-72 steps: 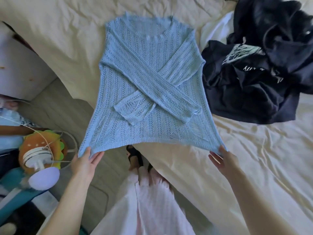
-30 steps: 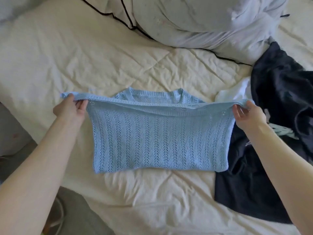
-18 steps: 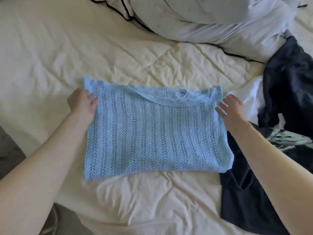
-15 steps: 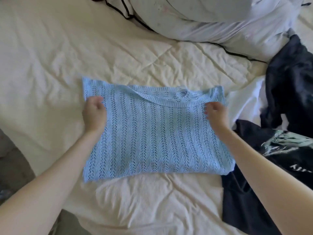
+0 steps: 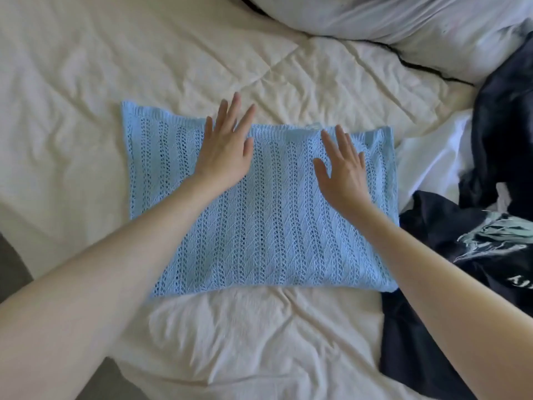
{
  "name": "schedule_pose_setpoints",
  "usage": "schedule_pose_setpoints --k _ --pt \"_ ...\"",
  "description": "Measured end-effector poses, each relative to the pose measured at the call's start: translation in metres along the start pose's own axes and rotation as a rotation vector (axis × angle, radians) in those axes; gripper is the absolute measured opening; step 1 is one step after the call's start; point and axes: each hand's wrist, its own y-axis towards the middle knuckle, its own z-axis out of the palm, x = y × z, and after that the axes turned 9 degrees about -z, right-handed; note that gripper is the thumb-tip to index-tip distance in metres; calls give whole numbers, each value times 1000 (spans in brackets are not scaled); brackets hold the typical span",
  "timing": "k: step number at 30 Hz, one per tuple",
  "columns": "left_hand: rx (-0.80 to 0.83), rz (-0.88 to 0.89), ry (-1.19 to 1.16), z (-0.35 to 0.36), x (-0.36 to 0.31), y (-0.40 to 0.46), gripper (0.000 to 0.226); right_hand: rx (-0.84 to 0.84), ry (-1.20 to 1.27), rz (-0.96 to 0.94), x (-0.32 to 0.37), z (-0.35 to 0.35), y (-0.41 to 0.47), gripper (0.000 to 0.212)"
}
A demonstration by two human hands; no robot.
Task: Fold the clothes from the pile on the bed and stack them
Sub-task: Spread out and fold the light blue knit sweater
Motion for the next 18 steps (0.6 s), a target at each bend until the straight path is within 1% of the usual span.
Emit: schedule_pose_setpoints --k 2,5,7,9,12,13,14,16,17,18 --pt "4 64 47 12 0 -47 54 18 -27 -68 14 14 -47 49" --pt "85 170 99 37 -2 -128 52 47 -82 -218 28 37 -122 44" --pt "136 209 220 54 6 -163 52 146 -159 -284 22 46 -155 45" --pt "181 168 340 62 23 -175 53 274 -247 -245 0 45 -165 49" --pt "182 94 459 58 57 -170 59 394 -338 -69 -45 27 -162 71" --pt "163 69 477 54 66 -169 61 396 -360 -53 -55 22 -161 76" --pt "149 44 482 49 73 -171 63 386 -373 -52 -60 20 -162 77" --pt "109 1 449 39 80 -179 63 334 -362 -43 -55 15 -165 66" --pt "76 -22 421 36 81 -186 61 261 -329 -28 -50 13 -168 57" --pt "44 -57 390 33 82 -195 58 148 -283 -7 -46 12 -173 50"
